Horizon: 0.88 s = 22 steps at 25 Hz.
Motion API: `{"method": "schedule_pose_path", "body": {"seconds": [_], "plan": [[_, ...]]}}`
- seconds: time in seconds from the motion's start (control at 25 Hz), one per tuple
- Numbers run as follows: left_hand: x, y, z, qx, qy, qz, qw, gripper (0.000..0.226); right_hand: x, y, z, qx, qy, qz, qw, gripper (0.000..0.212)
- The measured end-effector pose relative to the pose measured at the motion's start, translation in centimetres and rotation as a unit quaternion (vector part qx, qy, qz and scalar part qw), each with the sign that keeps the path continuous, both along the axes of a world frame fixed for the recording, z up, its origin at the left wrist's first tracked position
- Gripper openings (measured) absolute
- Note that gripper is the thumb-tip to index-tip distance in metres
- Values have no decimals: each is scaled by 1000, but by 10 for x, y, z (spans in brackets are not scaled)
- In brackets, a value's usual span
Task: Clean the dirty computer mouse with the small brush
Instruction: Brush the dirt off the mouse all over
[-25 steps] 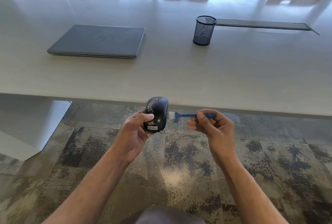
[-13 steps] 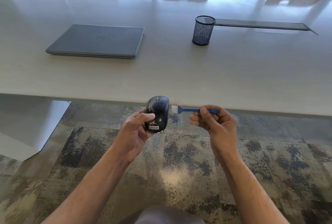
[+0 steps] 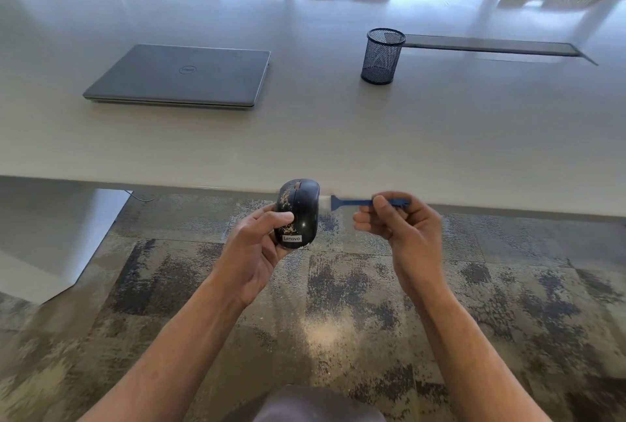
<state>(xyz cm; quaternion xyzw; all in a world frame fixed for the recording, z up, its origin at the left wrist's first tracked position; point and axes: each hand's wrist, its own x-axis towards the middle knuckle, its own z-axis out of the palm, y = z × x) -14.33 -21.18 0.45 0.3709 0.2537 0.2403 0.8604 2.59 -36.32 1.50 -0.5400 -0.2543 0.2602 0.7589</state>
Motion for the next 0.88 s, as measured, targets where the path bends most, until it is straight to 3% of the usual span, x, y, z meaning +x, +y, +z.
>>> {"method": "schedule_pose_path", "body": {"seconds": [0.2, 0.44, 0.68, 0.88], "plan": [[-3, 5, 0, 2, -2, 7, 1000, 57, -8, -11, -7, -23, -10, 52, 998, 13], [-1, 0, 2, 7, -3, -1, 1000, 65, 0, 0, 4, -13, -11, 4, 1000, 13], [-6, 3, 1, 6, -6, 11, 1000, 52, -12, -17, -8, -17, -12, 77, 997, 16], [-6, -3, 5, 20, 3, -8, 1000, 65, 6, -10, 10, -6, -20, 0, 1000, 11]]}}
